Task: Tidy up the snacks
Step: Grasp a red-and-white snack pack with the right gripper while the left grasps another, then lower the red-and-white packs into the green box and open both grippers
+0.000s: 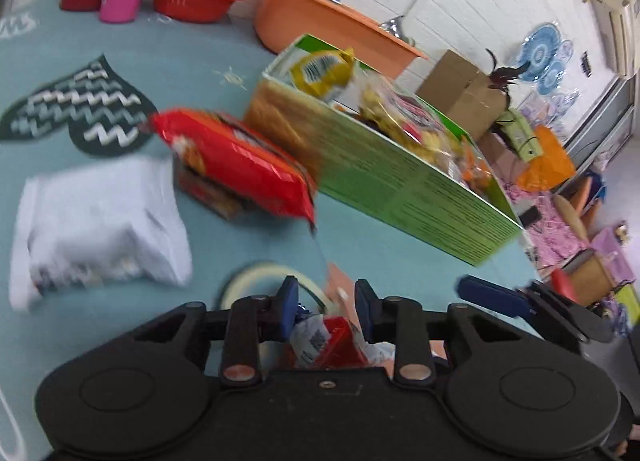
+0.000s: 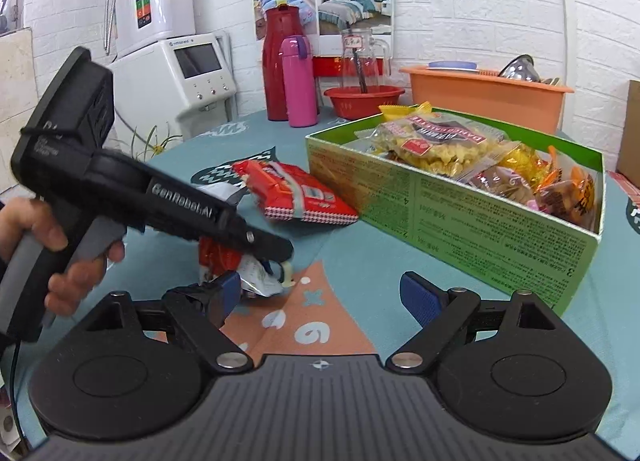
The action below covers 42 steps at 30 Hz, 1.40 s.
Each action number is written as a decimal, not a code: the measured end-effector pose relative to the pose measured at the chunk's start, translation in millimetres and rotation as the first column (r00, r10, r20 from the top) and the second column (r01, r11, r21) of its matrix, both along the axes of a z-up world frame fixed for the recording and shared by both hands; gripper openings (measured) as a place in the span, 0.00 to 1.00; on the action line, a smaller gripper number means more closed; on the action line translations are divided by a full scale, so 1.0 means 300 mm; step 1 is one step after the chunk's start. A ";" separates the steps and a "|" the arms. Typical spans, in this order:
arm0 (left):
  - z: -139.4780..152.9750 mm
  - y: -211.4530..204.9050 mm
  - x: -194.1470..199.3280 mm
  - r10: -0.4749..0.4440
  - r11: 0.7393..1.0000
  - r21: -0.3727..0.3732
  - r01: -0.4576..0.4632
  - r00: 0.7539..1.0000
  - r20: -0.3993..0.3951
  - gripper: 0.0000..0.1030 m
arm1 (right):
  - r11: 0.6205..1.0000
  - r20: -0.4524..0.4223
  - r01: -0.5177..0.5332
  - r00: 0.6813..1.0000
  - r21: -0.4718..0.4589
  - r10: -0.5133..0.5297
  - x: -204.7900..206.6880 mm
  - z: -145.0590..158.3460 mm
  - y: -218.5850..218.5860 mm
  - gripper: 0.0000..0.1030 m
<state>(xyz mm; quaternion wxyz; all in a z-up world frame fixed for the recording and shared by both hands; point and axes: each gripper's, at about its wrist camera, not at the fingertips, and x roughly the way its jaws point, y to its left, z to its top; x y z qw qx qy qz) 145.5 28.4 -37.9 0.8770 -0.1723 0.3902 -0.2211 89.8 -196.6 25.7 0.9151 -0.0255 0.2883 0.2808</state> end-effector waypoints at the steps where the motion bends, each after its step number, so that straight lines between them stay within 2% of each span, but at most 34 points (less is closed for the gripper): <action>1: -0.003 0.008 -0.028 0.012 1.000 -0.024 -0.012 1.000 -0.001 0.58 | 1.000 -0.008 -0.012 1.000 -0.002 0.012 -0.003 -0.003 0.003 1.00; 2: -0.003 0.021 -0.052 0.025 0.998 -0.053 -0.025 1.000 -0.009 0.87 | 1.000 -0.016 -0.024 1.000 -0.004 0.024 -0.008 -0.007 0.007 1.00; 3: -0.001 0.039 -0.078 0.047 0.995 -0.089 -0.048 0.999 -0.011 0.96 | 0.999 -0.026 -0.043 0.999 -0.004 0.042 -0.012 -0.010 0.011 1.00; 4: 0.006 0.055 -0.109 0.068 0.990 -0.124 -0.068 0.998 -0.003 1.00 | 0.998 -0.033 -0.060 0.998 0.001 0.060 -0.018 -0.013 0.014 1.00; 6: 0.018 0.082 -0.159 0.090 0.984 -0.154 -0.086 0.996 0.015 1.00 | 0.995 -0.046 -0.099 0.994 0.009 0.099 -0.023 -0.016 0.027 1.00; 10: 0.030 0.100 -0.233 0.094 0.982 -0.166 -0.088 0.995 0.034 1.00 | 0.988 -0.068 -0.156 0.985 0.017 0.157 -0.033 -0.011 0.066 1.00; 13: 0.021 0.082 -0.242 0.087 0.987 -0.139 -0.081 0.995 0.044 1.00 | 0.976 -0.071 -0.213 0.974 0.041 0.215 -0.052 -0.006 0.088 1.00; 16: -0.007 0.061 -0.226 0.081 0.991 -0.109 -0.076 0.996 0.040 0.99 | 0.972 -0.073 -0.234 0.970 0.001 0.233 -0.062 -0.018 0.121 1.00; 17: -0.014 0.055 -0.218 0.079 0.992 -0.104 -0.074 0.996 0.041 0.89 | 0.972 -0.081 -0.236 0.969 -0.016 0.234 -0.062 -0.025 0.131 1.00; 18: -0.020 0.052 -0.213 0.075 0.992 -0.103 -0.070 0.996 0.050 0.83 | 0.971 -0.090 -0.236 0.968 -0.025 0.233 -0.061 -0.032 0.137 0.94; 19: -0.024 0.049 -0.208 0.074 0.992 -0.101 -0.069 0.996 0.048 0.77 | 0.972 -0.097 -0.233 0.969 -0.031 0.229 -0.058 -0.039 0.142 0.77; 20: -0.026 0.048 -0.206 0.075 0.993 -0.097 -0.070 0.996 0.045 0.72 | 0.974 -0.076 -0.223 0.973 -0.044 0.219 -0.061 -0.039 0.142 0.69; 22: -0.017 0.039 -0.206 0.070 0.993 -0.095 -0.065 0.996 0.056 0.63 | 0.974 -0.074 -0.222 0.973 -0.047 0.219 -0.064 -0.036 0.139 0.66; 26: 0.014 0.009 -0.200 0.058 0.995 -0.092 -0.050 0.995 0.085 0.63 | 0.980 -0.054 -0.199 0.979 -0.029 0.197 -0.070 -0.019 0.110 0.63; 30: 0.082 -0.046 -0.164 0.017 0.996 -0.094 -0.004 0.990 0.139 0.63 | 0.989 0.011 -0.149 0.989 -0.023 0.150 -0.074 0.028 0.066 0.63; 35: 0.176 -0.160 -0.101 -0.055 0.995 -0.066 0.071 0.973 0.223 0.62 | 0.998 0.104 -0.060 0.993 0.001 0.060 -0.055 0.095 -0.022 0.63; 42: 0.245 -0.324 0.025 -0.140 0.985 -0.056 0.162 0.950 0.280 0.63 | 0.997 0.180 0.066 0.981 0.036 -0.072 0.016 0.150 -0.141 0.63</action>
